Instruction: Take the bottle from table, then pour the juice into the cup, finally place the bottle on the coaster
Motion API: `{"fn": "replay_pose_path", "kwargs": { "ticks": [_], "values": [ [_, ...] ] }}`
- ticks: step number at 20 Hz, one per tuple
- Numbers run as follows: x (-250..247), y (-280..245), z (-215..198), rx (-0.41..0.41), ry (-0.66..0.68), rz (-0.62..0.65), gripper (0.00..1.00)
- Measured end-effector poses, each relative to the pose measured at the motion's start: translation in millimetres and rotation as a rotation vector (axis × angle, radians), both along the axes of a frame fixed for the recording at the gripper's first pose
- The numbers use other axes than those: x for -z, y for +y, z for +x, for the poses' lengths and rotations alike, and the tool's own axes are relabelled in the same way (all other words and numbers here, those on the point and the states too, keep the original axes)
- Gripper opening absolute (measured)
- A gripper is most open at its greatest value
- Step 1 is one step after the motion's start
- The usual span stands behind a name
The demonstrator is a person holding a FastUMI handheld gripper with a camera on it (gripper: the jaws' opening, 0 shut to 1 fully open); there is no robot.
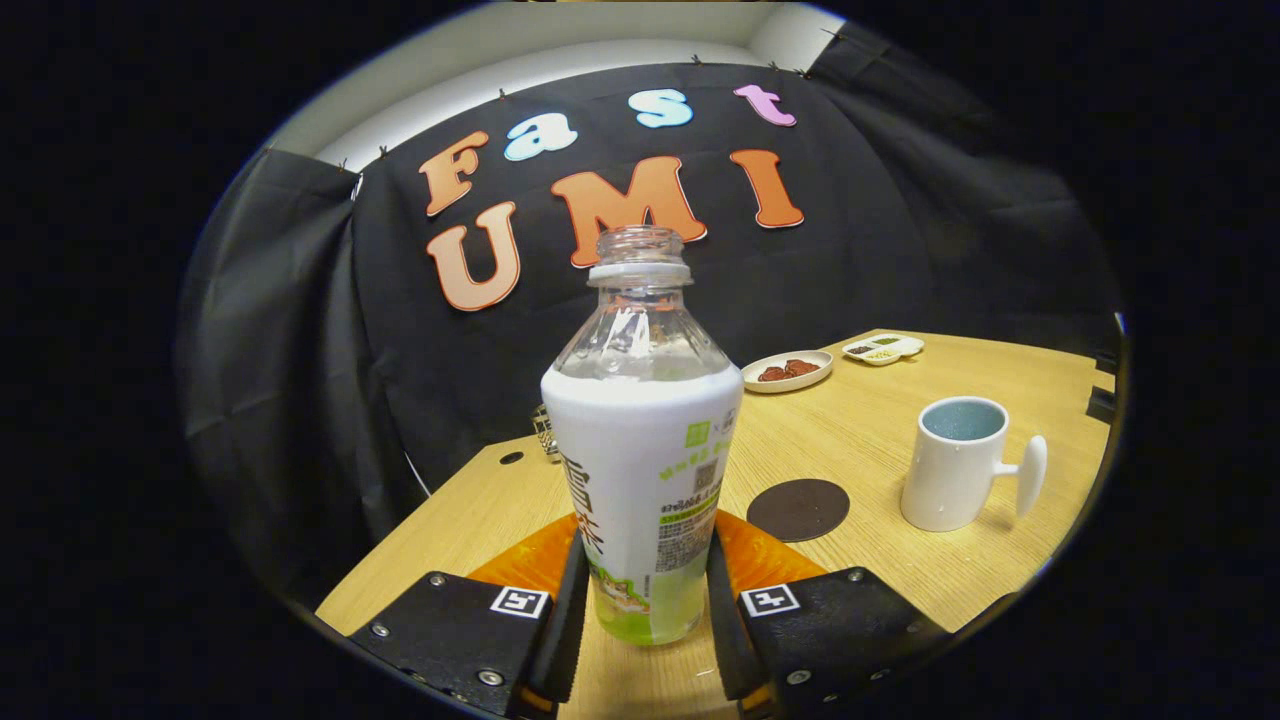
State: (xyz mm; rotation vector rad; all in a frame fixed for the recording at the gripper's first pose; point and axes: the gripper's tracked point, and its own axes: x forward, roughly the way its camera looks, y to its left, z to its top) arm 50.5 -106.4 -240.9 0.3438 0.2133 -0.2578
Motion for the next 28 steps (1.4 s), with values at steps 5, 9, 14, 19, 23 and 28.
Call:
{"fn": "replay_pose_path", "kwargs": {
  "ticks": [5, 9, 14, 19, 23, 28],
  "values": [
    [-11.9, -8.4, 3.7, 0.015, -0.042, 0.117, 0.56],
    [-17.6, -26.5, 1.7, 0.062, -0.07, 0.223, 0.55],
    [-24.7, -39.1, 5.8, 0.097, -0.12, 0.398, 0.55],
    [-24.9, -47.9, 9.7, 0.12, -0.141, 0.518, 0.55],
    [-31.3, -57.4, 7.8, 0.144, -0.177, 0.618, 0.55],
    [-30.2, -70.4, 3.6, 0.191, -0.224, 0.778, 0.55]
  ]
}}
